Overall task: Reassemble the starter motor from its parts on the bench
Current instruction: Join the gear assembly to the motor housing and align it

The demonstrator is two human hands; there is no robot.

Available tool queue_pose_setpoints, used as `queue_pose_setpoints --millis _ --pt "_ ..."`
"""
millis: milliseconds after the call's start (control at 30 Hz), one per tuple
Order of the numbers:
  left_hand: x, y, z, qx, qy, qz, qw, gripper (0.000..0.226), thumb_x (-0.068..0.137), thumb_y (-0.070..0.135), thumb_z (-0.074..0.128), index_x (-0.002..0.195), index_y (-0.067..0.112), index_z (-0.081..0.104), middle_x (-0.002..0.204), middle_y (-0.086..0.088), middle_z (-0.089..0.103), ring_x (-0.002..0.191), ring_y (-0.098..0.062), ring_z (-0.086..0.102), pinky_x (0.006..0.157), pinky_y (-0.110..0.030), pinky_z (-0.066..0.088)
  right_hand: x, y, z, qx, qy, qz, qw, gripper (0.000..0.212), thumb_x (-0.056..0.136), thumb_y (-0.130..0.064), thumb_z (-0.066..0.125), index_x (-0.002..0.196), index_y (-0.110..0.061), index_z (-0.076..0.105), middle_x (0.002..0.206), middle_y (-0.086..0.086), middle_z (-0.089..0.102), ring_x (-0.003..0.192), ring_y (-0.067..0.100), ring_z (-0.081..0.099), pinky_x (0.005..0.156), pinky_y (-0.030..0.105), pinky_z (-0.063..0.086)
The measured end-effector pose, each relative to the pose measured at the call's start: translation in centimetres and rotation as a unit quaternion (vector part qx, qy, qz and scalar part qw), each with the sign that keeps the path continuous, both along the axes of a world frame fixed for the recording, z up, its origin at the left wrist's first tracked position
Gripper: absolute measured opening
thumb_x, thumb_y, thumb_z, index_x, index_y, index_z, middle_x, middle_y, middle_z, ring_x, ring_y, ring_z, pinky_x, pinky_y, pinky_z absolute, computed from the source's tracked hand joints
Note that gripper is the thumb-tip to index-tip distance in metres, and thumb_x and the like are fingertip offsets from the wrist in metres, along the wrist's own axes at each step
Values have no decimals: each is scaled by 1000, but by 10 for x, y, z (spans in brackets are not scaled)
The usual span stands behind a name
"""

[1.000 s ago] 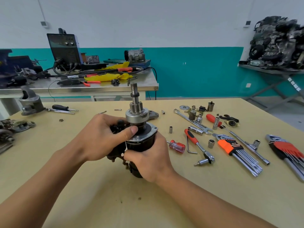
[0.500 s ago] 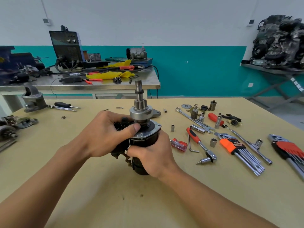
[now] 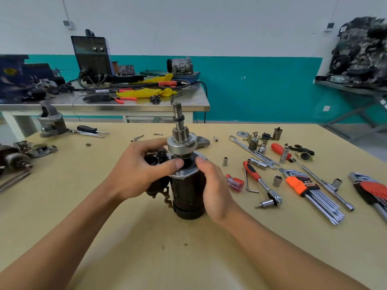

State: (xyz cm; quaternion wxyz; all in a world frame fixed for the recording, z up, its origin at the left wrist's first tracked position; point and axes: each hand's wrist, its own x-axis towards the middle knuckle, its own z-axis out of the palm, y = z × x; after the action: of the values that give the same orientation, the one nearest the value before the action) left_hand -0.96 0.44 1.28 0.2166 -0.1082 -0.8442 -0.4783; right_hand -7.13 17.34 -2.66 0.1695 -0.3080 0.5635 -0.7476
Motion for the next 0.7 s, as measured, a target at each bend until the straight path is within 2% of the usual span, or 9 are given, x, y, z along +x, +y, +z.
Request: queue_pose_setpoints --millis 100,167,267,333,400,467,567,633,700 --pt "-4 2 -14 102 37 35 993 49 79 46 66 122 22 71 111 -5 74 109 -25 68 96 -50 52 0 -3 -1 -21 24 -16 999 35 95 -35 39 103 -23 71 101 4 73 95 9 68 75 19 55" --pt "-5 6 -22 174 40 49 983 43 80 48 61 108 18 74 105 -7 74 103 -27 68 91 -48 51 0 -4 -3 -29 17 -21 999 35 93 -35 41 100 -21 73 97 1 75 93 8 69 72 18 55" --pt "-8 12 -25 179 59 60 980 39 81 48 60 101 17 72 98 -2 72 95 -21 66 84 -35 51 -1 -3 -7 -31 6 -37 999 34 87 -40 46 93 -29 77 94 -2 76 91 8 69 71 20 55" --pt "-8 15 -24 169 69 58 981 36 82 51 60 100 21 70 95 5 71 92 -14 65 82 -29 49 -2 -2 -9 -32 -9 -40 999 39 80 -53 48 96 -33 77 101 3 75 99 15 68 82 33 57" --pt "-8 16 -25 157 72 61 983 39 85 57 56 105 26 69 98 9 70 97 -16 65 84 -32 49 -3 -1 -12 -49 -11 -34 998 45 77 -59 46 99 -35 77 102 4 75 102 22 67 90 43 54" --pt "-9 18 -27 156 54 55 985 46 89 65 47 115 32 66 105 5 68 107 -23 64 90 -38 49 -4 -1 -12 -63 -14 -38 997 48 75 -60 46 95 -30 78 93 6 74 94 27 65 85 44 51" --pt "-16 16 -21 290 -15 9 957 59 93 64 32 129 27 60 110 -1 68 113 -24 61 97 -40 48 -6 0 -13 -68 -27 -86 994 57 71 -58 50 89 -7 68 82 15 63 85 30 57 79 46 43" --pt "-23 1 -12 266 4 87 960 51 95 60 34 125 27 61 111 6 68 112 -14 60 93 -34 49 -9 1 -15 -62 -24 -107 992 55 69 -58 51 80 -6 66 79 10 63 84 26 57 80 44 42" --pt "-29 -30 -9 127 35 273 953 32 97 45 55 125 29 59 113 11 65 109 -9 58 85 -28 51 -13 3 -16 -59 -15 -111 992 46 69 -58 49 77 -21 77 78 2 69 85 20 61 83 42 44"
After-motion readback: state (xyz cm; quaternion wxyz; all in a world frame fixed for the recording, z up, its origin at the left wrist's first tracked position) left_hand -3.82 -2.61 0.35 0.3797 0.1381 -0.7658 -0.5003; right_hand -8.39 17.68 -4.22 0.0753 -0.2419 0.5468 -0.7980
